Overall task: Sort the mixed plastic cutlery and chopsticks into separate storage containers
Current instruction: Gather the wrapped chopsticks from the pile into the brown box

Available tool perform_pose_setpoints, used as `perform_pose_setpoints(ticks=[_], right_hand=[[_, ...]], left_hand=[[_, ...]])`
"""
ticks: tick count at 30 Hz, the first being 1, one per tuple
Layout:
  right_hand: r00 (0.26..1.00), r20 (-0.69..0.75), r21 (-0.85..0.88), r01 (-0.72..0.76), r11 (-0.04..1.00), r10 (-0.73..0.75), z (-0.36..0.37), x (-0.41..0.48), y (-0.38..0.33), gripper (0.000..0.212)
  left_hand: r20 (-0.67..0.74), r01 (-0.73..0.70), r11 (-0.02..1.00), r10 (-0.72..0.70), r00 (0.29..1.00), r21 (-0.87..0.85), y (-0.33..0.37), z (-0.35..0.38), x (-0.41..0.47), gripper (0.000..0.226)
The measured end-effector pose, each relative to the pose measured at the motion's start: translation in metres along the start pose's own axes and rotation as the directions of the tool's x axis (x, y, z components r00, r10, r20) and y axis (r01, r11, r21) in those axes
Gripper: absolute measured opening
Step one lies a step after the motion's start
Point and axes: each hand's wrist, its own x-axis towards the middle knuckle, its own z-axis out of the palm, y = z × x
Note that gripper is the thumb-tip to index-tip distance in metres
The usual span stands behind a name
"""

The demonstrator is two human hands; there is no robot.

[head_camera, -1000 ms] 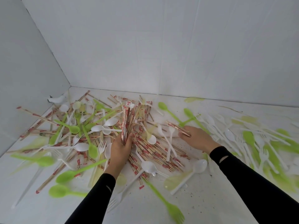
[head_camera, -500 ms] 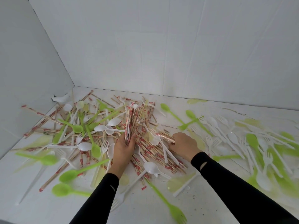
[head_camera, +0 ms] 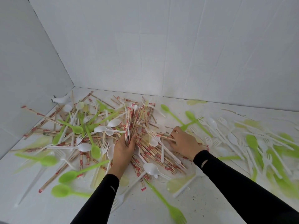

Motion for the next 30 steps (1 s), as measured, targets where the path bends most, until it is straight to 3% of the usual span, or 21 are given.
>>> perform_pose_setpoints(ticks=[4, 10, 13, 16, 21, 25, 30], right_hand=[[1.000, -0.025, -0.049, -0.011, 0.999, 0.009, 0.000, 0.005, -0.009, 0.025], [1.000, 0.012, 0.003, 0.018, 1.000, -0.018, -0.009, 0.009, -0.009, 0.025], [0.995, 0.006, 0.146, 0.097, 0.985, -0.099, -0.021, 0.008, -0.012, 0.020], [0.985, -0.063, 0.063, 0.167, 0.984, -0.163, -0.026, 0.009, -0.017, 0.029], [0.996, -0.080, -0.070, -0.043, 0.997, 0.037, -0.015, 0.024, -0.017, 0.041], [0.995, -0.063, -0.034, -0.076, 0.997, 0.074, -0.003, 0.032, -0.022, 0.026], [0.976, -0.071, 0.223, -0.187, 0.957, 0.207, -0.008, 0.032, -0.016, 0.020]], left_hand=[[0.006, 0.003, 1.000, -0.003, 1.000, 0.005, 0.001, 0.000, -0.001, 0.015], [0.000, -0.021, 0.999, 0.021, 1.000, 0.039, 0.000, 0.000, 0.000, 0.021], [0.003, -0.012, 1.000, 0.012, 1.000, 0.025, -0.002, 0.000, 0.001, 0.018], [0.010, -0.010, 1.000, 0.010, 1.000, 0.001, -0.002, 0.000, 0.000, 0.012], [0.006, -0.034, 0.999, 0.034, 0.999, 0.001, 0.005, -0.003, -0.002, 0.018], [0.017, -0.035, 0.999, 0.036, 0.999, -0.028, 0.007, -0.003, -0.004, 0.010], [0.018, -0.033, 0.999, 0.033, 0.999, -0.019, 0.003, -0.002, -0.002, 0.018]])
